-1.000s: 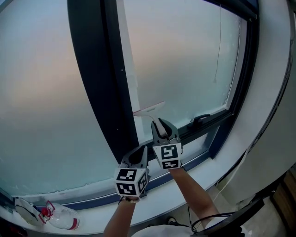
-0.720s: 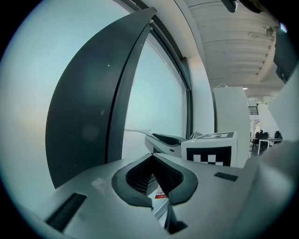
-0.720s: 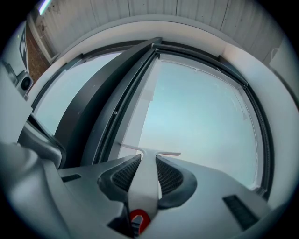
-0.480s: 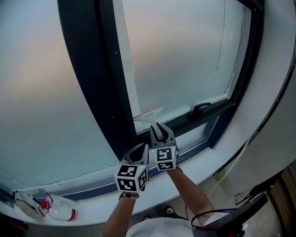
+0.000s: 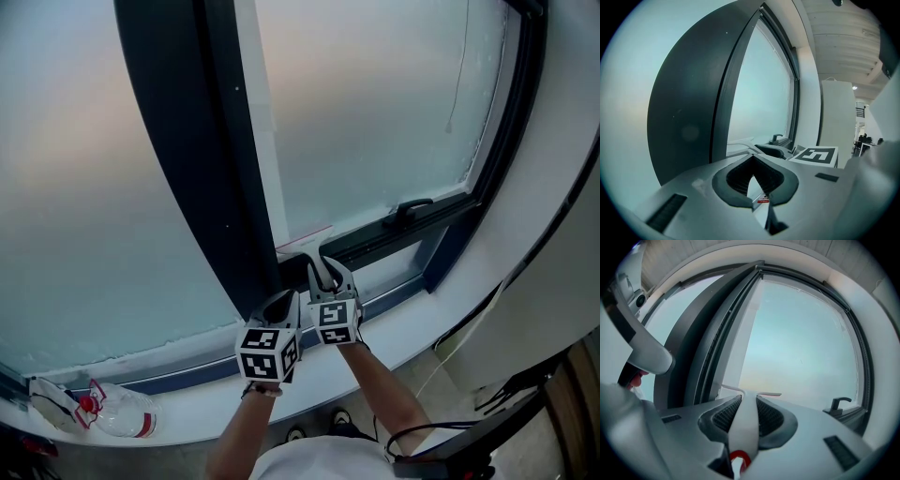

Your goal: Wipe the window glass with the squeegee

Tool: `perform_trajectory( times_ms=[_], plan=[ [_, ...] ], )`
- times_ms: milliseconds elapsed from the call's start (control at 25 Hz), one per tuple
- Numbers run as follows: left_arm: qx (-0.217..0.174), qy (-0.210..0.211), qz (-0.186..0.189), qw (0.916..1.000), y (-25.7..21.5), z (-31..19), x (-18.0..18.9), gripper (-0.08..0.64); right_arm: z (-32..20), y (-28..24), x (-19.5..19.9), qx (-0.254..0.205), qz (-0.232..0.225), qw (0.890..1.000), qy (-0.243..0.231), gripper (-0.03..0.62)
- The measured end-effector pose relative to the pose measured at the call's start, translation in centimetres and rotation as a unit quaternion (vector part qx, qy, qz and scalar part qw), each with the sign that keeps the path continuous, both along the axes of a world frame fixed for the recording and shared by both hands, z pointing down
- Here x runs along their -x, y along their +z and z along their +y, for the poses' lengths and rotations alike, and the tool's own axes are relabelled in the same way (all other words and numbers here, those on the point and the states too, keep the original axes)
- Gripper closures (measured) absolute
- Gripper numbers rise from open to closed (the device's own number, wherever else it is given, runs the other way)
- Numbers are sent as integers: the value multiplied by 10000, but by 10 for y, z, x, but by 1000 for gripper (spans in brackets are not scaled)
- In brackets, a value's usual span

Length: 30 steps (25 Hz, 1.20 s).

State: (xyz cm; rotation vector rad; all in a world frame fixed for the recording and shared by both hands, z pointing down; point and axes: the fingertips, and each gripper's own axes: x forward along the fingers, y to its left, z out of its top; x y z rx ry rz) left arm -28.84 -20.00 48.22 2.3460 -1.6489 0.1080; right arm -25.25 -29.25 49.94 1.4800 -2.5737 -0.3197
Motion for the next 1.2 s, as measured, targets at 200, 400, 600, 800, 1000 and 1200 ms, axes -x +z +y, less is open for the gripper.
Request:
perform_trajectory(
  times_ms=[200,400,600,800,1000,1200],
  plan=[
    [203,2,77,9998,17,2,3,561,1,6,0,-33,-19,10000,45,503],
    [310,39,53,9995,27,3,3,561,0,18,-2,102,-84,9999,44,503],
    [365,100,28,9993,32,3,2,561,-3,25,-4,203,-128,9997,-47,503],
    [346,199,45,9992,30,3,-3,561,-3,24,-7,255,-159,9995,-51,502],
    [144,369,20,9992,8,-7,-10,561,5,-14,-19,-98,-203,9997,109,502],
    [-415,679,50,9968,-50,-14,-31,561,12,-80,-34,-583,-283,9976,253,502]
  ],
)
